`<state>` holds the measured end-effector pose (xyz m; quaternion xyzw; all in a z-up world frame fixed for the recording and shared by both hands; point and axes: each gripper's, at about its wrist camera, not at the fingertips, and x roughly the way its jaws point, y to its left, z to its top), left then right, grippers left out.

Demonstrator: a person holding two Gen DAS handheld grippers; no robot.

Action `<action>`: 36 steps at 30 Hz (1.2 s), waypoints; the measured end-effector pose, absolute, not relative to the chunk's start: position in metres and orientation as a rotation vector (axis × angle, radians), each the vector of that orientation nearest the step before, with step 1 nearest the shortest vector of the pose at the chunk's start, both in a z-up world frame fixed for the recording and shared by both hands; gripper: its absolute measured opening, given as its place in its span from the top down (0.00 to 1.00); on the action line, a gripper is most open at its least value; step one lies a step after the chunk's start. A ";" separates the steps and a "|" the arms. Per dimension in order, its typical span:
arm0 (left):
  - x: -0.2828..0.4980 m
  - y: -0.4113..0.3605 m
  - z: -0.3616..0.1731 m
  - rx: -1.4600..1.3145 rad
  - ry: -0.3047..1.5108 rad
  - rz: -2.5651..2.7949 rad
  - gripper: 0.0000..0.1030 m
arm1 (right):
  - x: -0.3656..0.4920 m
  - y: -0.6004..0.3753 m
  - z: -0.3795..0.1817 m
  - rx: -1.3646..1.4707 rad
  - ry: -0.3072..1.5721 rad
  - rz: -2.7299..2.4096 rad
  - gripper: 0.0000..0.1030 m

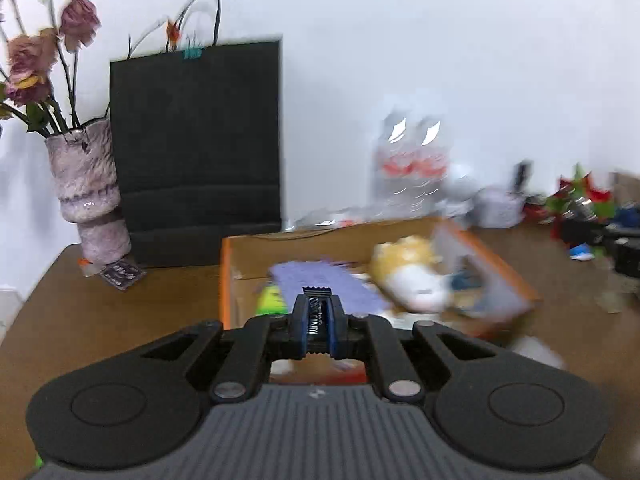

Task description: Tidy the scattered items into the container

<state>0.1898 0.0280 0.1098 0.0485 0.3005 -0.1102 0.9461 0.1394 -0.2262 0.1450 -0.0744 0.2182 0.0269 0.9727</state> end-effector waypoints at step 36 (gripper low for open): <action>0.174 -0.022 0.149 0.051 0.838 -0.072 0.00 | 0.189 -0.225 0.154 0.087 1.029 0.137 0.15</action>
